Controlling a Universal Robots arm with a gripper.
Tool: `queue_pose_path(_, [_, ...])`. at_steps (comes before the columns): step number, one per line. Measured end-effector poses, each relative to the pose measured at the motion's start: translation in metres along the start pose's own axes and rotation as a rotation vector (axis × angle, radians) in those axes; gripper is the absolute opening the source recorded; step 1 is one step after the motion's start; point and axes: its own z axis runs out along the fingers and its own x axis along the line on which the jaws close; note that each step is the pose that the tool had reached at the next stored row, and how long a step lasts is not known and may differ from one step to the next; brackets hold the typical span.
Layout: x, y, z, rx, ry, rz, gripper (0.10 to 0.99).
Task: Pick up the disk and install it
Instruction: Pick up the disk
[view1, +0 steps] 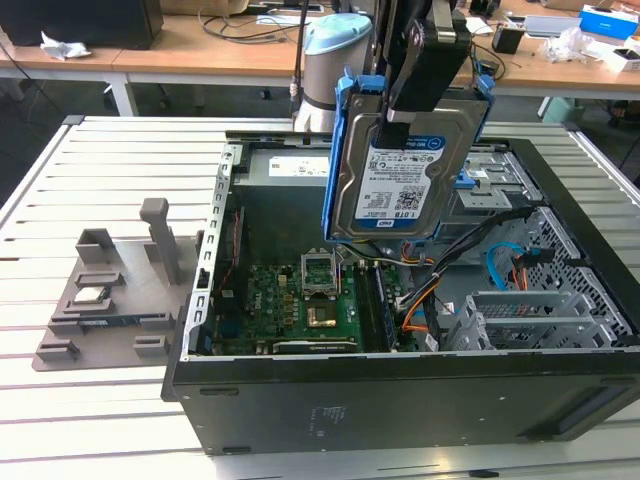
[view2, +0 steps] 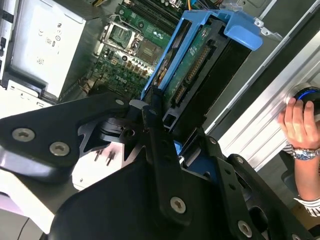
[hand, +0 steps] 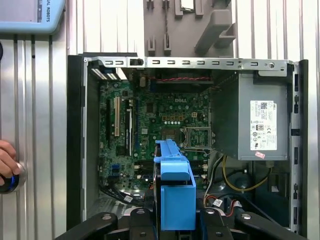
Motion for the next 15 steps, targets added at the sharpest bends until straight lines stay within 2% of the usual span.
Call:
queue_pose_path(7, [0.0094,-0.0002,0.0007,0.0,0.0001,0.0,0.365])
queue_pose_path(15, [0.0285,-0.0005,0.0014,0.0,0.0,0.0,0.365])
